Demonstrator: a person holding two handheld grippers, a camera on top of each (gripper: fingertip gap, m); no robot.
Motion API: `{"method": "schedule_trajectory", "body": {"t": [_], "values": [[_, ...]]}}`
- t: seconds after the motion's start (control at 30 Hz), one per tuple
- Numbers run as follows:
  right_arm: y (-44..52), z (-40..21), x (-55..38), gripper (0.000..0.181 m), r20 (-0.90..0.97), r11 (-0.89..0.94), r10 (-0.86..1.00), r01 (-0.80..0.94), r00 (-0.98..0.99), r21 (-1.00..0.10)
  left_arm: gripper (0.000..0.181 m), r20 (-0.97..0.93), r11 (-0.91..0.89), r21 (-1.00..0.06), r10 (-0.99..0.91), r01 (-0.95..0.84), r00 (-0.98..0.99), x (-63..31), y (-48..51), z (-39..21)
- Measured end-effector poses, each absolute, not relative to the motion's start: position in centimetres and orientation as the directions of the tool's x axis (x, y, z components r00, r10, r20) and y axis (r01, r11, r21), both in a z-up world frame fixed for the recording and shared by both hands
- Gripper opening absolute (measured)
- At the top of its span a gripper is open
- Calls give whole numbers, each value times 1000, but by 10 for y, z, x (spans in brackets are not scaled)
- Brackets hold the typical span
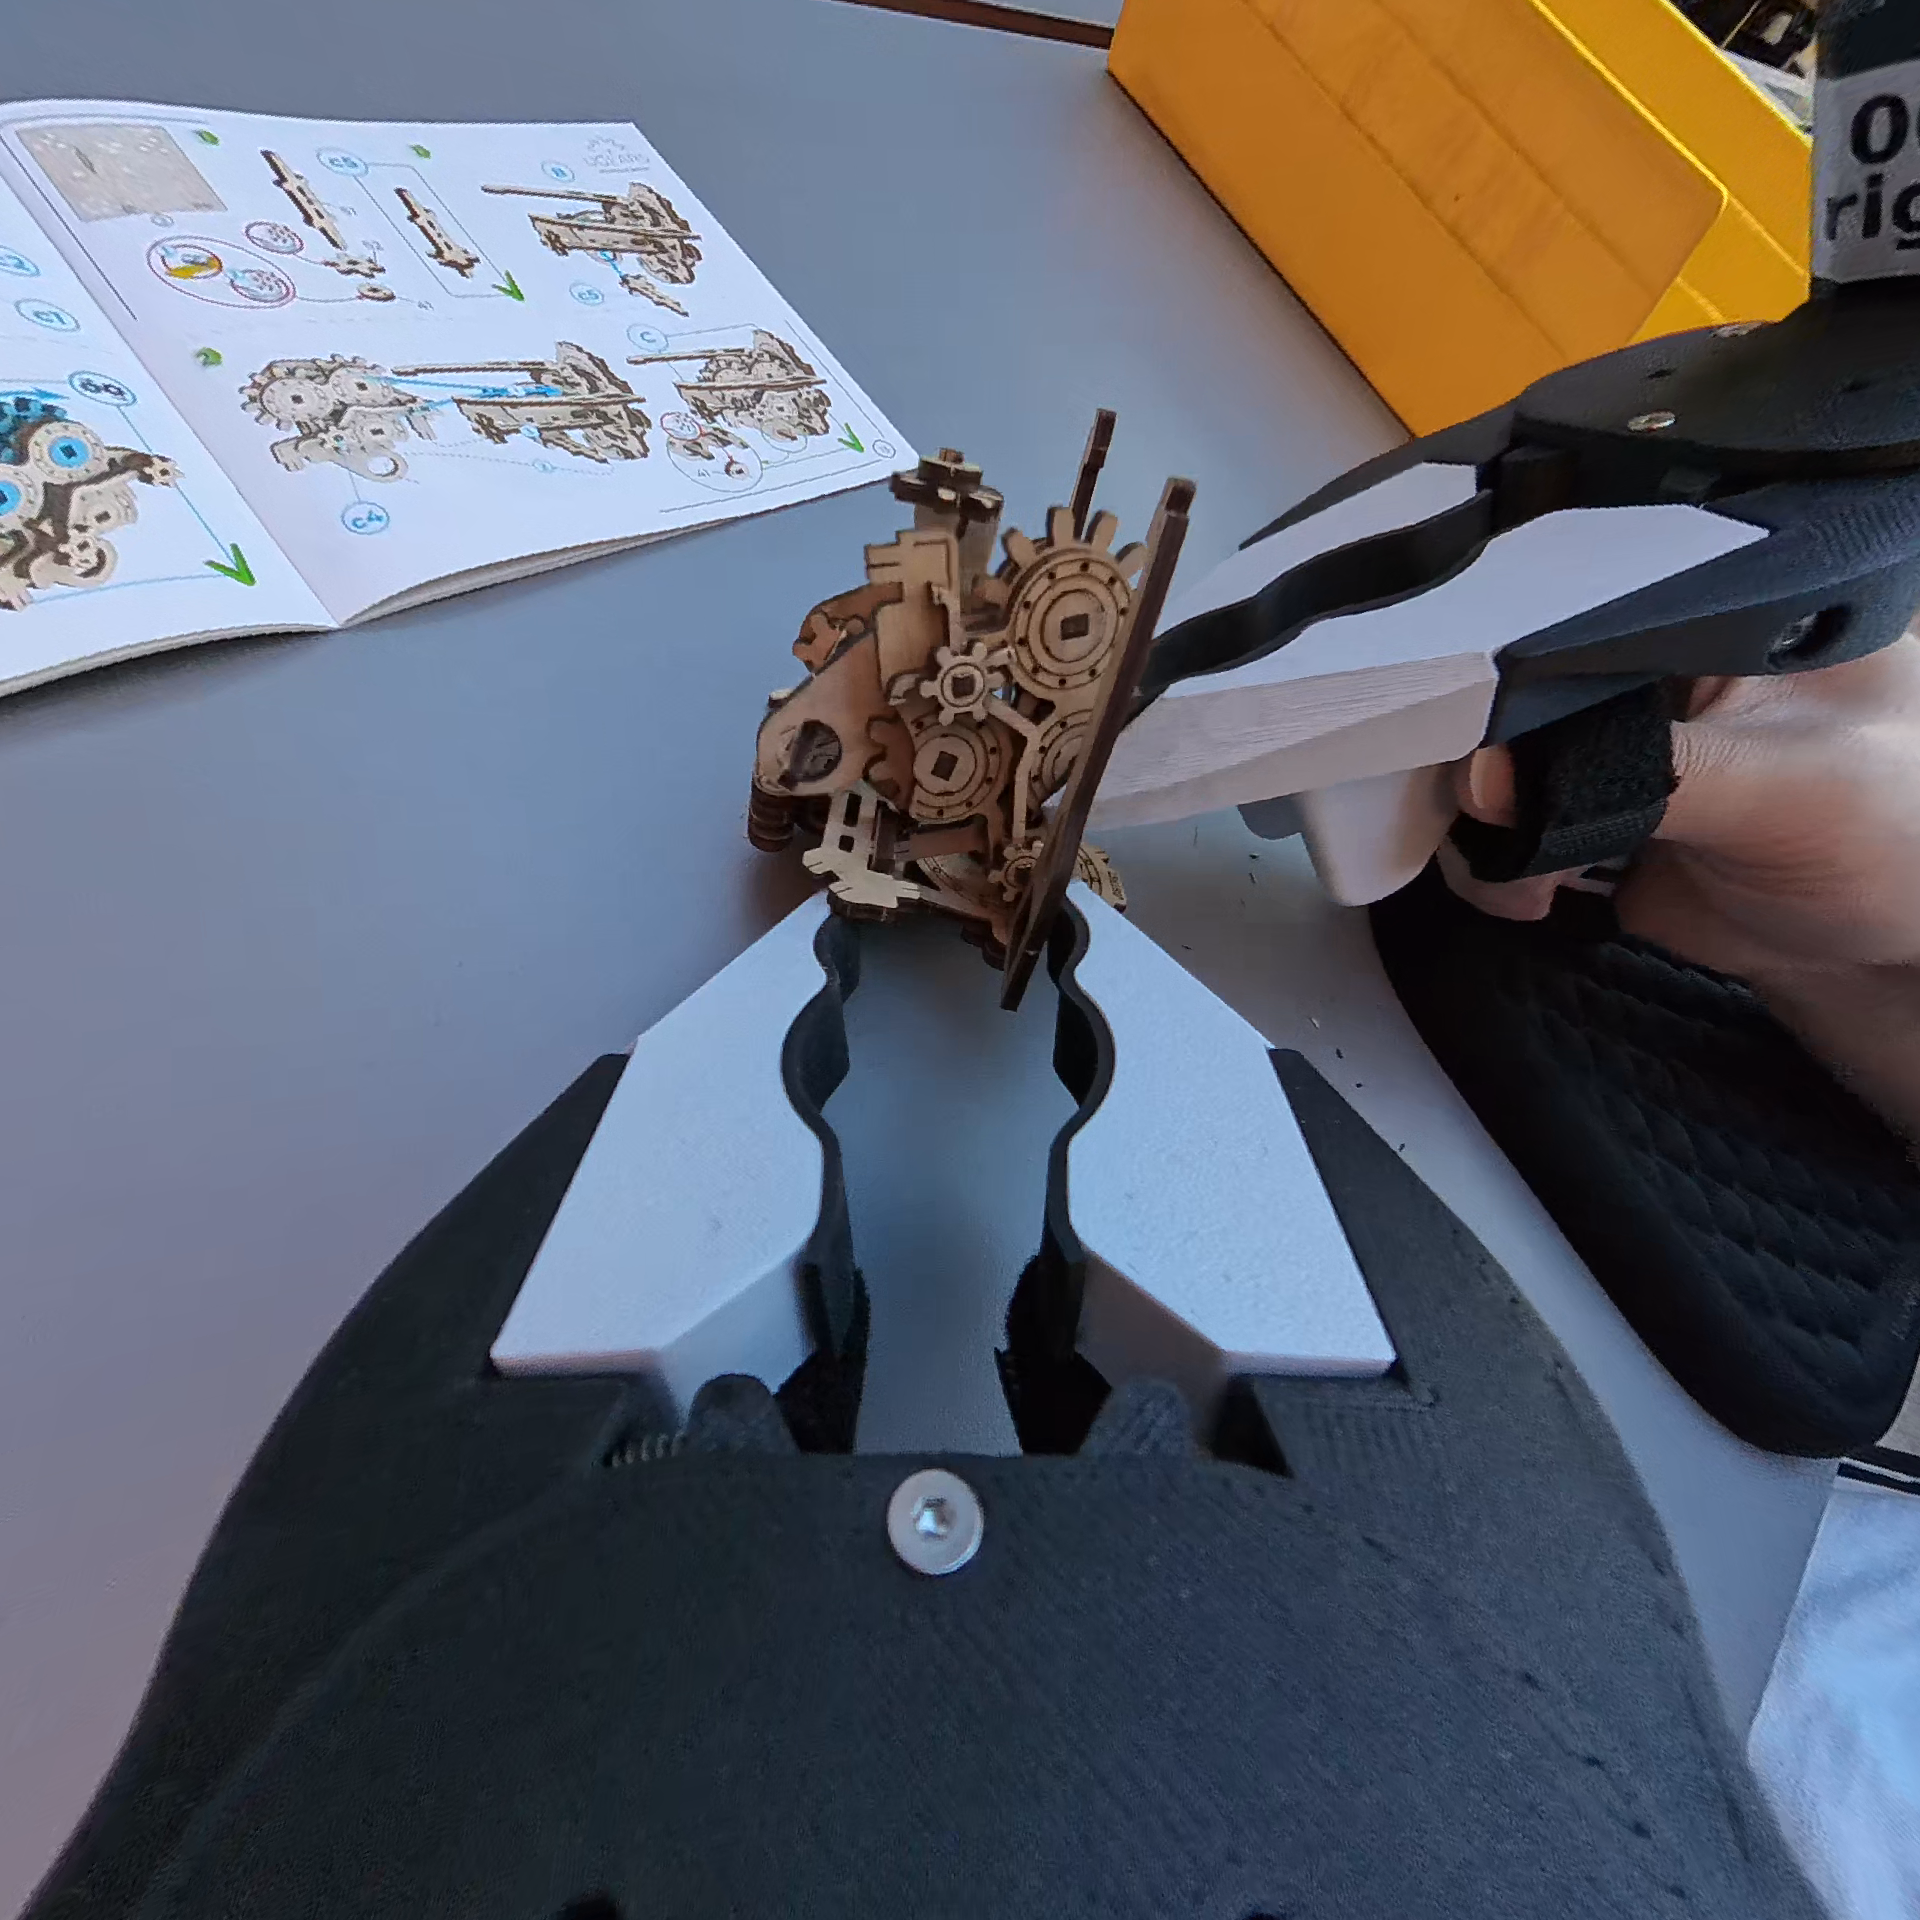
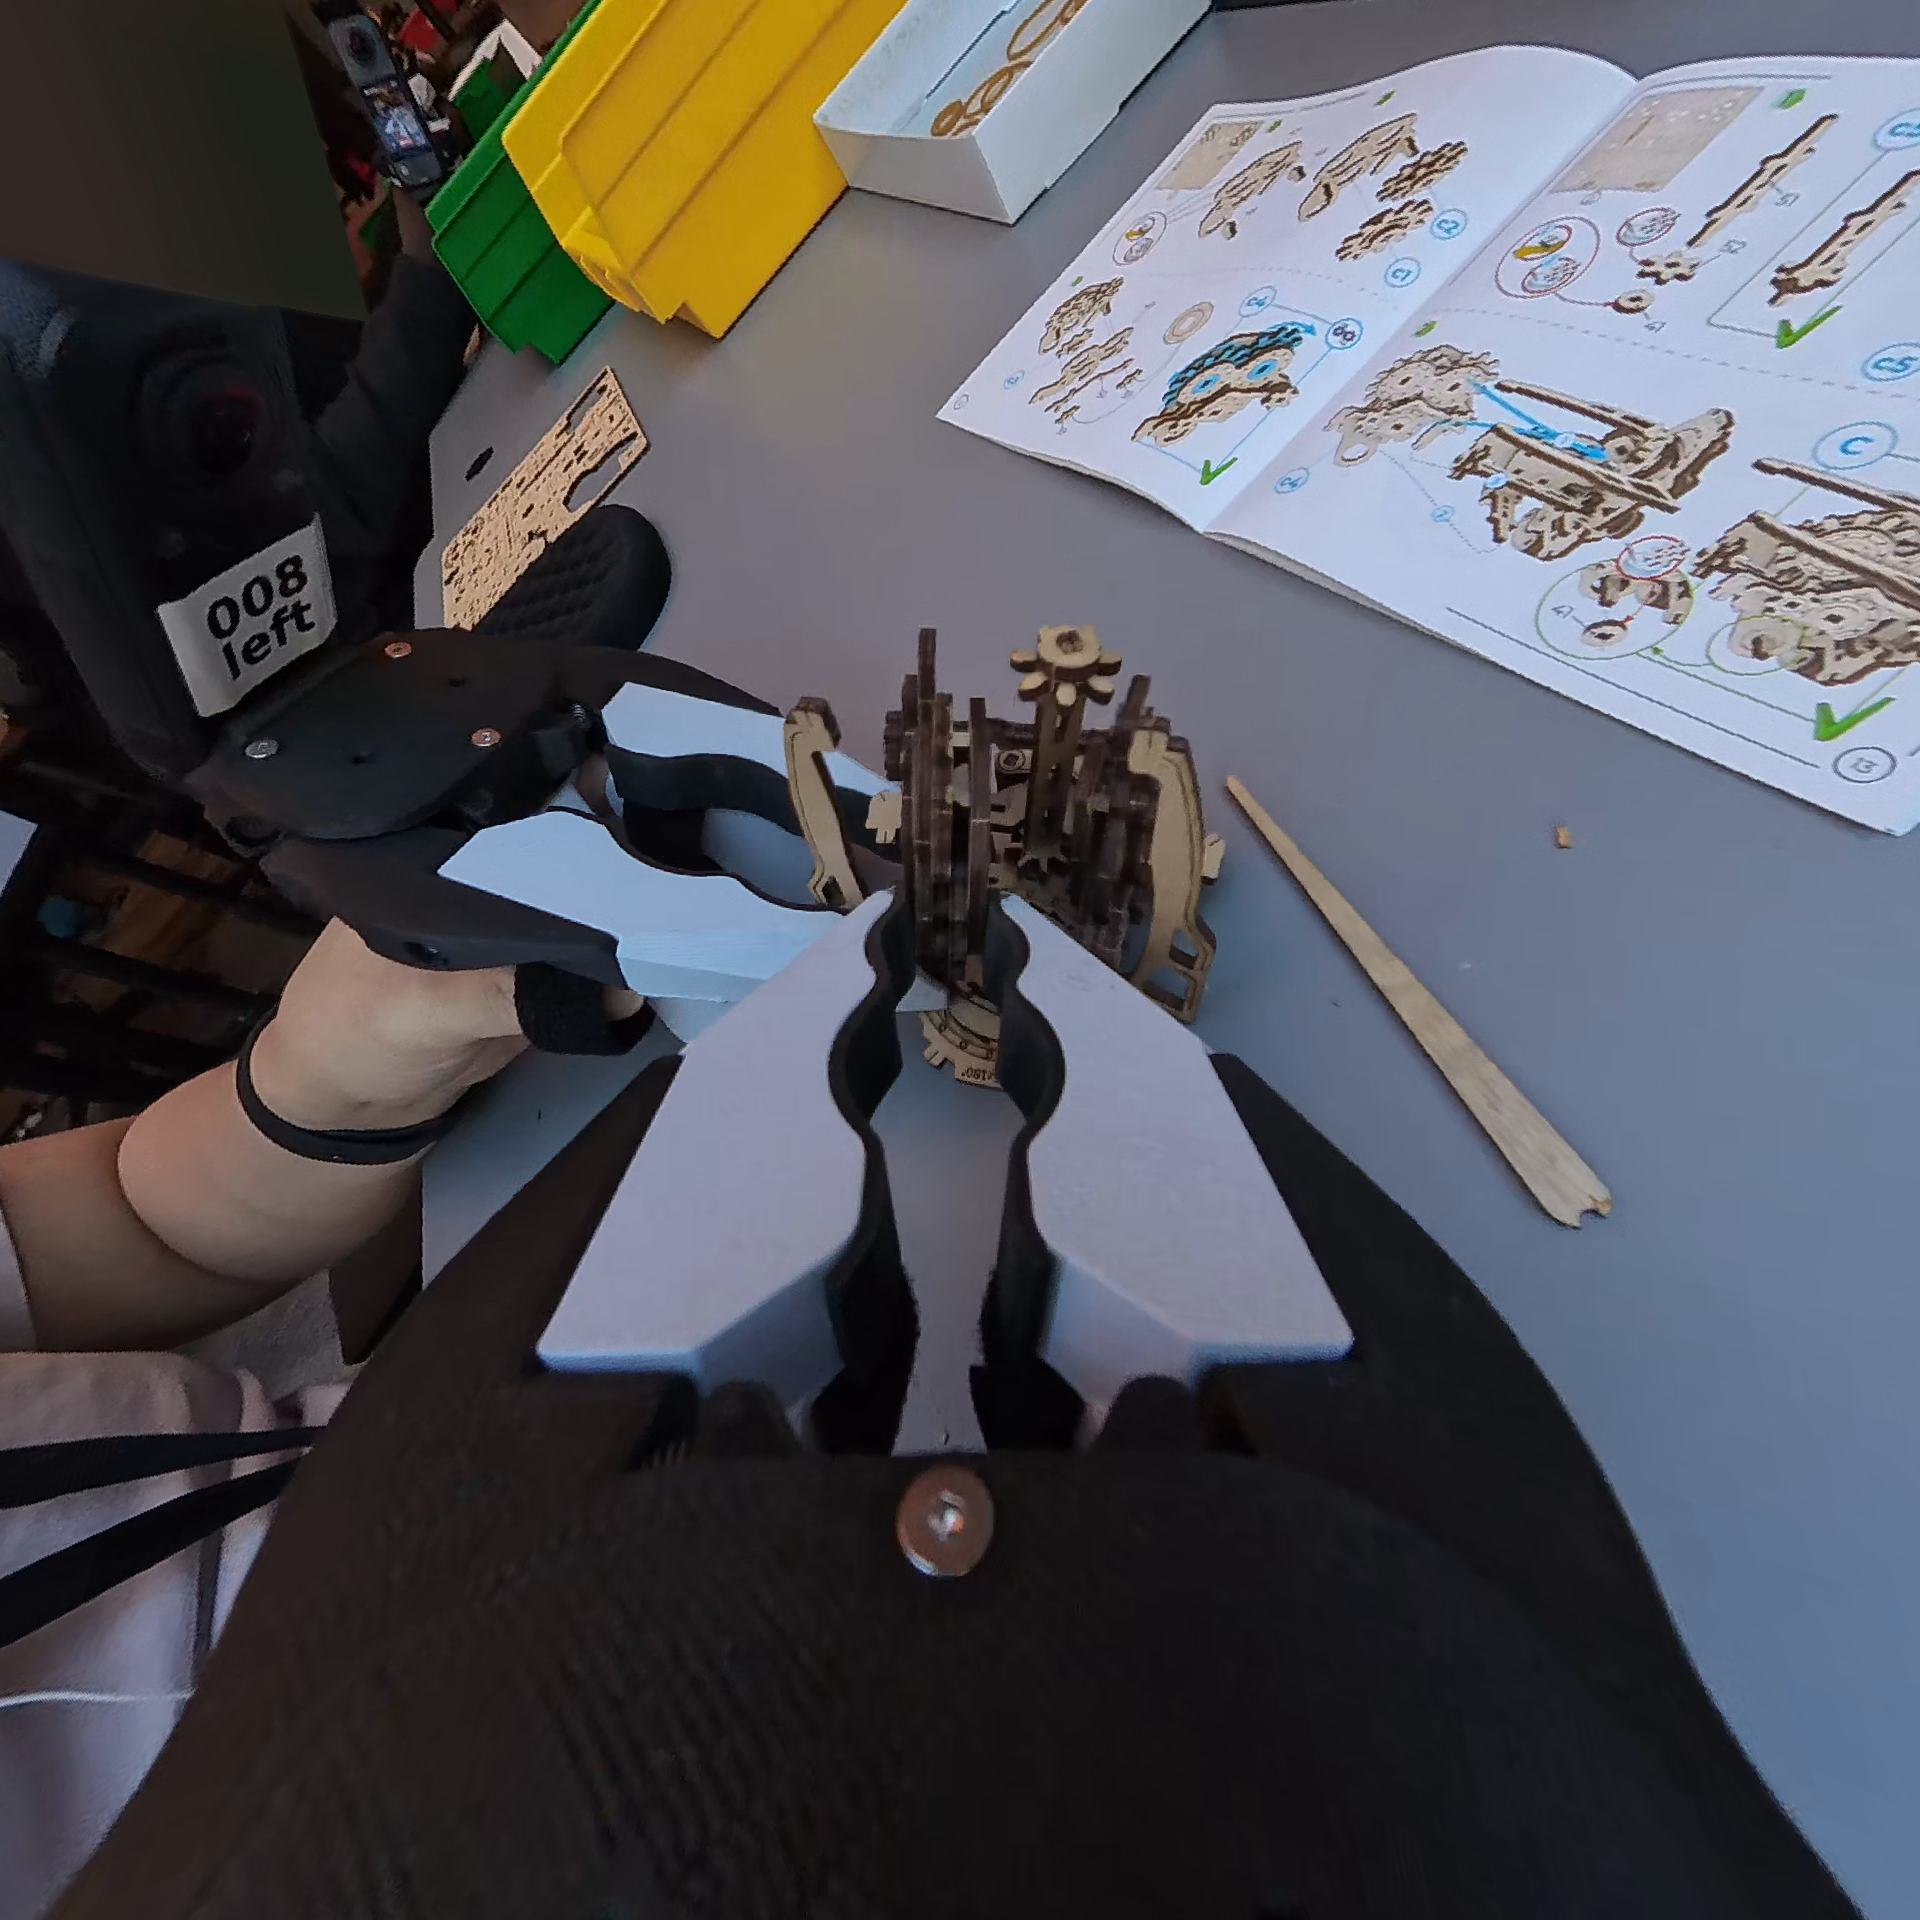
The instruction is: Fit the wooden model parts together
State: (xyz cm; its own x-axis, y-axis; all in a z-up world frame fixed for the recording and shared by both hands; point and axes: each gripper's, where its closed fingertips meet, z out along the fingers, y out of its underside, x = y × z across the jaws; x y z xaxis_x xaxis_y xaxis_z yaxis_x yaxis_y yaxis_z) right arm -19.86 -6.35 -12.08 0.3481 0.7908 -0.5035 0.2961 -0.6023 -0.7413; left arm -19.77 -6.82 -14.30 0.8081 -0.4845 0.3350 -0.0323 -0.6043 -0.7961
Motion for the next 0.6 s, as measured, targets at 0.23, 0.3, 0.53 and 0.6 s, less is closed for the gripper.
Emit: {"method": "schedule_trajectory", "body": {"t": [0.23, 0.3, 0.53, 0.6], "values": [[-63, -119, -200, 10, -457, -569, 806, 279, 376, -773, 35, 367, -617, -787, -481, -11, 796, -198, -68, -143], [-63, -118, -201, 10, -427, -545, 818, 282, 384, -790, 35, 391, -628, -778, -477, 6, 787, -198, -68, -143], [-64, -119, -204, 11, -387, -517, 828, 286, 405, -807, 35, 450, -651, -757, -453, 60, 770, -200, -68, -142], [-64, -119, -204, 11, -398, -523, 829, 296, 392, -799, 35, 458, -653, -754, -452, 65, 766, -200, -68, -142]]}}
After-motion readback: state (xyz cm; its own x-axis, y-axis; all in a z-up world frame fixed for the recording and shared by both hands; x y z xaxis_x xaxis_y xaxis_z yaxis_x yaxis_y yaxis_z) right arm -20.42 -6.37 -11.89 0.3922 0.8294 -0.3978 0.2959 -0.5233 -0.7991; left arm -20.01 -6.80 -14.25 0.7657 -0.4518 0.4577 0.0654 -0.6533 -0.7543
